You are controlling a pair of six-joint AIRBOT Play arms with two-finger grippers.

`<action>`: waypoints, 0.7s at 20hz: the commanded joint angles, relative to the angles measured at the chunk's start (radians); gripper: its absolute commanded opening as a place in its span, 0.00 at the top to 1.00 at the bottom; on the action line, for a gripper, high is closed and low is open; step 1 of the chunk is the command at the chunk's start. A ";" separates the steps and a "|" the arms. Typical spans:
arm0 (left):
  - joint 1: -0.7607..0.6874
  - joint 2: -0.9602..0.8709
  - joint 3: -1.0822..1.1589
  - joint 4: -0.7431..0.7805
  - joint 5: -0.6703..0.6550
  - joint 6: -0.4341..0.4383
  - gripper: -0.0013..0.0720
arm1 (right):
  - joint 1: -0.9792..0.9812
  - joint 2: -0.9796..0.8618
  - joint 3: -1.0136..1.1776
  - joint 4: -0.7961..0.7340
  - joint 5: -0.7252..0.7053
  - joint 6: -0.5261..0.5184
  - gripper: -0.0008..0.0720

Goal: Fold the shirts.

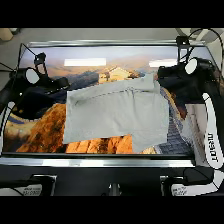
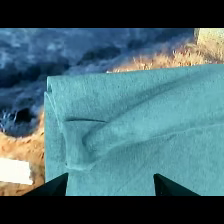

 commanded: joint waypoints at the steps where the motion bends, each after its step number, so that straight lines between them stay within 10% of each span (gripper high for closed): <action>1: 0.069 -0.006 0.052 -0.064 -0.305 0.164 0.12 | -0.092 0.038 0.001 0.012 0.251 -0.179 0.32; 4: 0.139 0.090 -0.092 -0.071 -0.497 0.271 0.12 | -0.260 0.048 -0.008 0.021 0.575 -0.249 0.41; 7: 0.171 0.260 -0.459 -0.145 -0.381 0.297 0.17 | -0.339 0.048 -0.086 0.020 0.750 -0.371 0.46; 14: 0.171 0.329 -0.827 -0.253 -0.148 0.337 0.17 | -0.330 0.063 -0.325 0.116 0.710 -0.401 0.54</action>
